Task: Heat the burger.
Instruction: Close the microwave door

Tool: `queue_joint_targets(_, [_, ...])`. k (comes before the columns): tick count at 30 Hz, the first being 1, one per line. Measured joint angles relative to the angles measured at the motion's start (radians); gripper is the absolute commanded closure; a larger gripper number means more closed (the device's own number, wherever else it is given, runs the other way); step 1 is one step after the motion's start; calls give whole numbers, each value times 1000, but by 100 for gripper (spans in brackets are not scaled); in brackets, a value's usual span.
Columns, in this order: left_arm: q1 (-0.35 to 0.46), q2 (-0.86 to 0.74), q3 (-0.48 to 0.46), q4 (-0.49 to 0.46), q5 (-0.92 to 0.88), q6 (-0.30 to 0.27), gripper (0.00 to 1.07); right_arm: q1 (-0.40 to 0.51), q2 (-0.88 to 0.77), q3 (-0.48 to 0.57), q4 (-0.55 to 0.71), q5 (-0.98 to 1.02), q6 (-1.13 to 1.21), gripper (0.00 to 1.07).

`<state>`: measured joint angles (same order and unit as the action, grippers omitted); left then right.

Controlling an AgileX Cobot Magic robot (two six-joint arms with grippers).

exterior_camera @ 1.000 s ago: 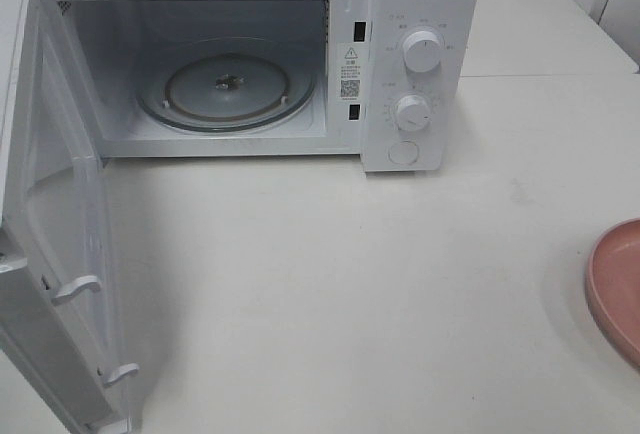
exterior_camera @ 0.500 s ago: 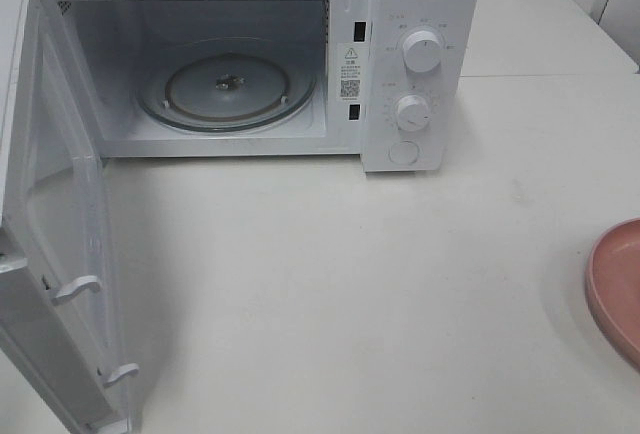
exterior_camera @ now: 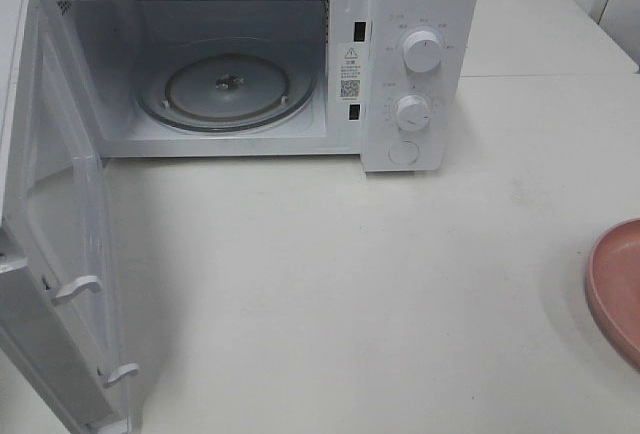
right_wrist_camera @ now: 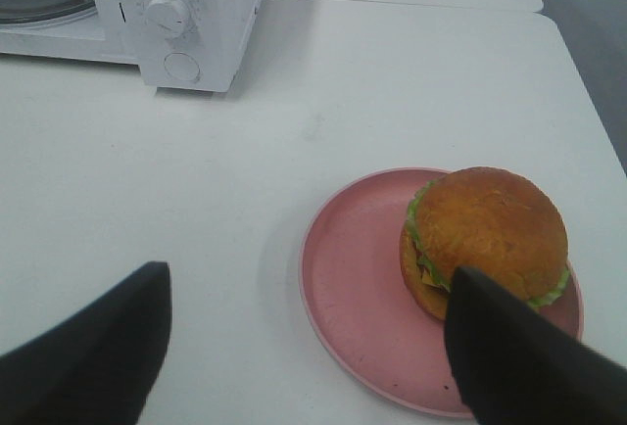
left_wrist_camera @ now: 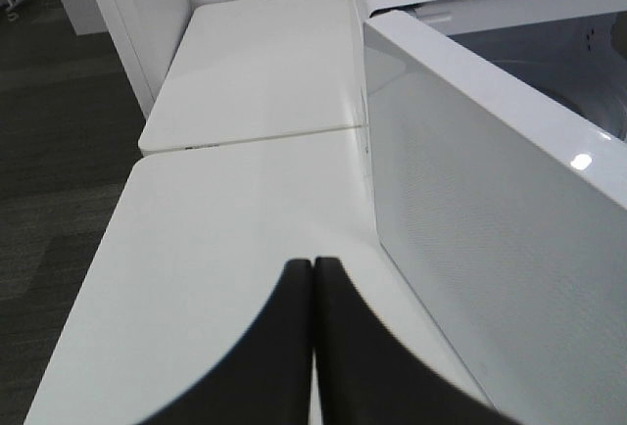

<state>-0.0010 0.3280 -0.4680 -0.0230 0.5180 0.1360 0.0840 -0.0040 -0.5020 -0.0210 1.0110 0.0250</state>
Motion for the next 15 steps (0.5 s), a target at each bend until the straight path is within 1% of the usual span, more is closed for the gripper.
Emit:
queue_joint_targets(1, [0, 33, 37, -6, -82, 0, 107, 0, 0, 0, 0, 0, 0, 32])
queue_joint_targets(2, [0, 52, 55, -8, -129, 0, 107, 0, 0, 0, 0, 0, 0, 32])
queue_joint_targets(3, [0, 52, 55, -8, -129, 0, 107, 0, 0, 0, 0, 0, 0, 32])
queue_joint_targets(5, [0, 142, 105, -15, -283, 0, 107, 0, 0, 0, 0, 0, 0, 32])
queue_joint_targets(6, [0, 142, 105, -15, -283, 0, 107, 0, 0, 0, 0, 0, 0, 32])
queue_joint_targets(7, [0, 169, 117, -16, -323, 0, 107, 0, 0, 0, 0, 0, 0, 32])
queue_joint_targets(8, [0, 220, 144, -16, -402, 0, 107, 0, 0, 0, 0, 0, 0, 32])
queue_joint_targets(9, [0, 220, 144, -16, -402, 0, 107, 0, 0, 0, 0, 0, 0, 32])
queue_joint_targets(10, [0, 249, 159, -16, -448, 0, 107, 0, 0, 0, 0, 0, 0, 32])
queue_joint_targets(11, [0, 302, 190, -16, -536, 0, 107, 0, 0, 0, 0, 0, 0, 32])
queue_joint_targets(14, [0, 332, 205, -16, -588, 0, 107, 0, 0, 0, 0, 0, 0, 32])
queue_joint_targets(15, [0, 393, 246, -16, -697, 0, 107, 0, 0, 0, 0, 0, 0, 32])
